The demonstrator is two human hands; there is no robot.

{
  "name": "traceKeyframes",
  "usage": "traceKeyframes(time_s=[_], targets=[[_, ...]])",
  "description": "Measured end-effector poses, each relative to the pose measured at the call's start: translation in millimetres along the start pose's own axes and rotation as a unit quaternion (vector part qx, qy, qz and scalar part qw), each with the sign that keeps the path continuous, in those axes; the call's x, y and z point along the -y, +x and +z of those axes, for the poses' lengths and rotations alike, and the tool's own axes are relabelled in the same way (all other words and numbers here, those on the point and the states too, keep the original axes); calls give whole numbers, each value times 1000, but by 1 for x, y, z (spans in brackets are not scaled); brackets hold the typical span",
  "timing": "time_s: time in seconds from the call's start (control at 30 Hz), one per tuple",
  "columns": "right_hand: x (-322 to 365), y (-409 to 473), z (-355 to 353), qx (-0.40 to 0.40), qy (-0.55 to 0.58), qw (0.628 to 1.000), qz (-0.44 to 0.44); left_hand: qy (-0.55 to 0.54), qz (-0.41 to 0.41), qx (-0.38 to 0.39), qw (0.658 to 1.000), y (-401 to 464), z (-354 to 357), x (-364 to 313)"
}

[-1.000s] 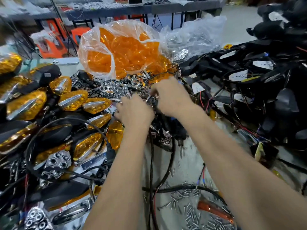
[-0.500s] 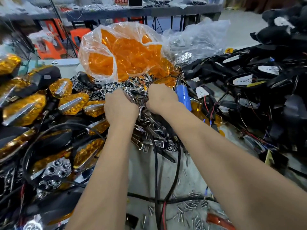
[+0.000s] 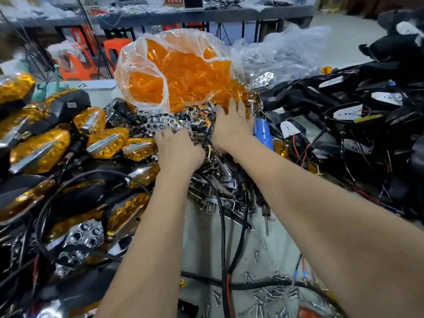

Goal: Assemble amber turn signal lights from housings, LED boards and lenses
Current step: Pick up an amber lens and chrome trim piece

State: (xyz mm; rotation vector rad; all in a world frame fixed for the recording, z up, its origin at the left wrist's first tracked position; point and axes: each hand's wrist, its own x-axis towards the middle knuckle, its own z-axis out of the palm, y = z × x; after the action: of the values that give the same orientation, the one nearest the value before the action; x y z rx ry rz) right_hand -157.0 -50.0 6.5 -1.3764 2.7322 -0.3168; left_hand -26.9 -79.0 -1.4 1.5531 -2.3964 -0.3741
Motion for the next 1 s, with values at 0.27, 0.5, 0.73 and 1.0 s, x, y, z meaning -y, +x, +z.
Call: traceKeyframes(time_s=[0.27, 0.5, 0.73, 1.0], targets=[[0, -1, 2, -62, -60, 996, -7, -138, 21, -11, 990, -1, -3, 5], [3, -16, -1, -150, -17, 989, -3, -208, 16, 7, 978, -9, -13, 7], [5, -55, -17, -152, 309, 933, -106, -476, 3, 14, 880, -28, -33, -7], [0, -91, -36, 10, 393, 894, -214, -501, -4, 31, 865, -54, -41, 3]])
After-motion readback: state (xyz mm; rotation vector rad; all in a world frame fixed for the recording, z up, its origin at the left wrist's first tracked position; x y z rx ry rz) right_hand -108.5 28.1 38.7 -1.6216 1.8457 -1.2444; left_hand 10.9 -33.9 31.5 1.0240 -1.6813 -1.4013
